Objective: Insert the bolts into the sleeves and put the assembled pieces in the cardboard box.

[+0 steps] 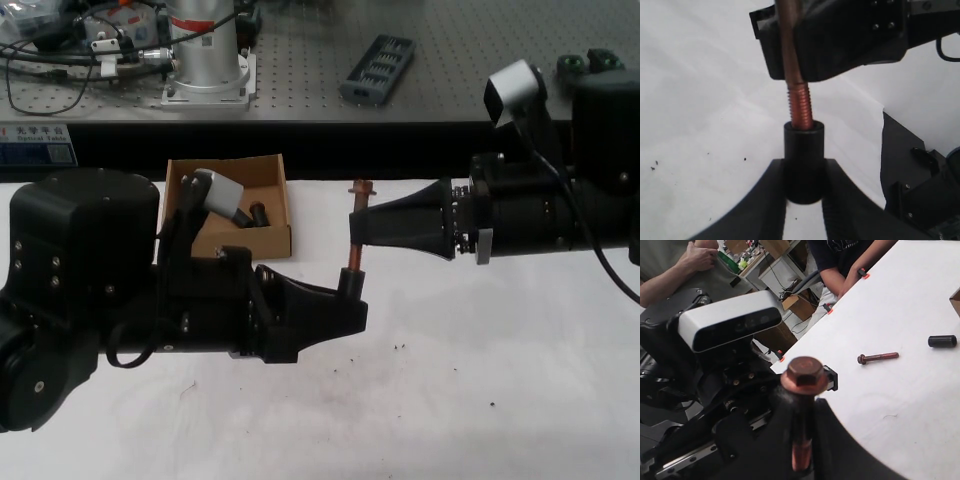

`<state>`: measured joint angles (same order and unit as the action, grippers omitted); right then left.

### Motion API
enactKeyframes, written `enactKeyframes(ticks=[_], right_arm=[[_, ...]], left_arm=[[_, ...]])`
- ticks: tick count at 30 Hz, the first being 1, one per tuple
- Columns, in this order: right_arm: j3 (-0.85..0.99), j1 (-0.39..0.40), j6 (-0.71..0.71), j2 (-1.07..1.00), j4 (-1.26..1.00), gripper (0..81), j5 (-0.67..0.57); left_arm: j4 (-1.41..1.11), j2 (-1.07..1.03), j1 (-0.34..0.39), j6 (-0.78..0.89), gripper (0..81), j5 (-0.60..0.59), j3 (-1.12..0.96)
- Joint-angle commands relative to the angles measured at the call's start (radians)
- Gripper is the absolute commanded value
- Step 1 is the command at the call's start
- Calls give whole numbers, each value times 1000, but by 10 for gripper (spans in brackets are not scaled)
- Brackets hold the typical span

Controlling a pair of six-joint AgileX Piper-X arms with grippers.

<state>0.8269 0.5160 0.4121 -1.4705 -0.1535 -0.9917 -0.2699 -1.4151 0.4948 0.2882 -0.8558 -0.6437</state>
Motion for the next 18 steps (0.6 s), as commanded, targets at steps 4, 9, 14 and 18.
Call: enactKeyframes(ticks=[4,9,14,18], right_arm=[[-3,-2,-9,6,21,43,-108],[-47,-2,-32,6,21,43,-127],[-55,-2,-31,6,9,43,-123],[-55,-2,-17,8,-58,36,-144]], left_arm=[[-97,4,2,57,6,14,-13],[-296,4,2,219,6,83,-13],[-276,4,2,245,6,103,-13],[-286,4,2,253,6,104,-13]])
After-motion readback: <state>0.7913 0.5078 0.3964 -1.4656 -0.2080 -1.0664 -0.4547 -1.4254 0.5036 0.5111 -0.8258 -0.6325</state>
